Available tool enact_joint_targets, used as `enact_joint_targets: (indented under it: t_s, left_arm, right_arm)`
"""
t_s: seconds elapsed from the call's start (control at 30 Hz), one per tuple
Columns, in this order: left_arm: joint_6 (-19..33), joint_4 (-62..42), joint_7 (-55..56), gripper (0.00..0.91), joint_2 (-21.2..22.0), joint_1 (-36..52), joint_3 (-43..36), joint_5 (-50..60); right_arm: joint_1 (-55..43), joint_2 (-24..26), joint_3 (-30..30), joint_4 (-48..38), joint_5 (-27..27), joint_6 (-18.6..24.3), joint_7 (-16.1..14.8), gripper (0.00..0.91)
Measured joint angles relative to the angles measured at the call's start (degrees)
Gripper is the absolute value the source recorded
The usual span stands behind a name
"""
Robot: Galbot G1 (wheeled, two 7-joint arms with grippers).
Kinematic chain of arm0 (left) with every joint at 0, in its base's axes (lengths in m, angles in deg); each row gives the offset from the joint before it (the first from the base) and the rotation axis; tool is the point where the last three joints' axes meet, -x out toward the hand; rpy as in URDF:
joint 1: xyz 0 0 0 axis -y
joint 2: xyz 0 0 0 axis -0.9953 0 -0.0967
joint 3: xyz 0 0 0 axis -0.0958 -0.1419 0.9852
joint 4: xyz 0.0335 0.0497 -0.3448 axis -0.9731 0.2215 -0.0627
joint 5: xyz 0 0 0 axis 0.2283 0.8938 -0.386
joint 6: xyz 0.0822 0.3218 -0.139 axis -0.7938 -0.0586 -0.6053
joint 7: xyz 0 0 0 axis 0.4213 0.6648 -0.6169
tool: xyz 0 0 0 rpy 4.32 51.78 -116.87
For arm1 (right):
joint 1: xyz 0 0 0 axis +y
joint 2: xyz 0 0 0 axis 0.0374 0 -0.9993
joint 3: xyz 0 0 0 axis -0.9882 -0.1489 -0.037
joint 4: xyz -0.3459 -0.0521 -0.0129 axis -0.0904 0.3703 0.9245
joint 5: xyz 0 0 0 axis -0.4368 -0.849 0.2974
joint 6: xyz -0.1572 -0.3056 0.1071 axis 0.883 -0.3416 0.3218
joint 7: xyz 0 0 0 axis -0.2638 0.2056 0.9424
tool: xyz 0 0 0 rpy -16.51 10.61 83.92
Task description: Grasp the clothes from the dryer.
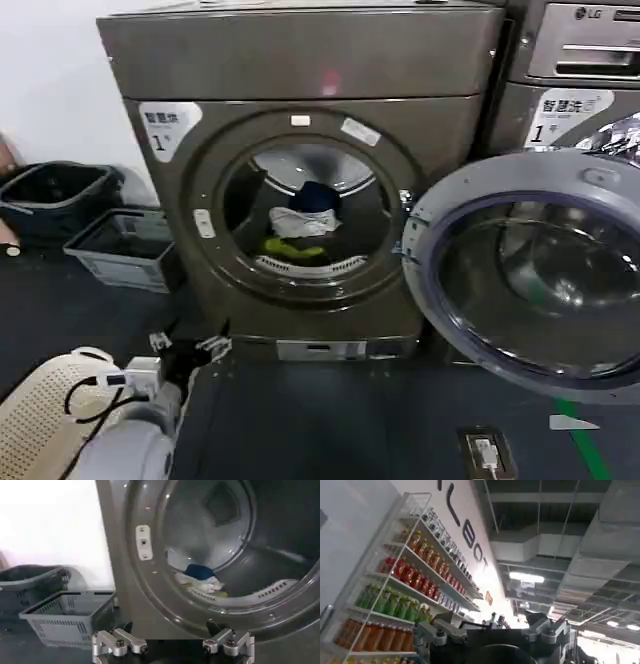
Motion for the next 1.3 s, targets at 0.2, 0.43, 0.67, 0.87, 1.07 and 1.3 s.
enact_joint_targets:
  t_s: [0.2, 0.43, 0.67, 0.87, 1.07, 1.3]
  left_arm:
    - [0.0, -0.1, 0.0, 0.907, 0.1, 0.1, -0.1, 0.1]
    - [0.0, -0.1, 0.0, 0.907, 0.2, -0.1, -0.3, 0.2]
    - [0.0, -0.2, 0.0, 0.907, 0.2, -0.1, -0.3, 0.3]
    - [0.0, -0.2, 0.0, 0.907, 0.1, -0.1, -0.2, 0.3]
    - [0.0, -0.3, 0.0, 0.907, 0.2, 0.0, -0.3, 0.3]
    - [0.0, -0.4, -0.2, 0.907, 0.2, -0.2, -0.2, 0.3]
  right_arm:
    - [-0.1, 0.0, 0.0, -0.4, 0.0, 0.0, 0.0, 0.907]
    - [-0.3, -0.3, -0.3, -0.6, 0.0, 0.2, 0.0, 0.907]
    - [-0.5, -1.0, -1.1, -0.1, -0.1, 0.5, 0.2, 0.907]
    - [-0.7, -1.3, -1.2, -0.1, 0.1, 1.1, 1.3, 0.907]
    - [-0.5, -1.8, -1.4, 0.3, 1.3, 1.4, 2.4, 0.907]
    - [-0.5, -2.2, -1.4, 1.0, 2.9, 1.7, 3.0, 0.907]
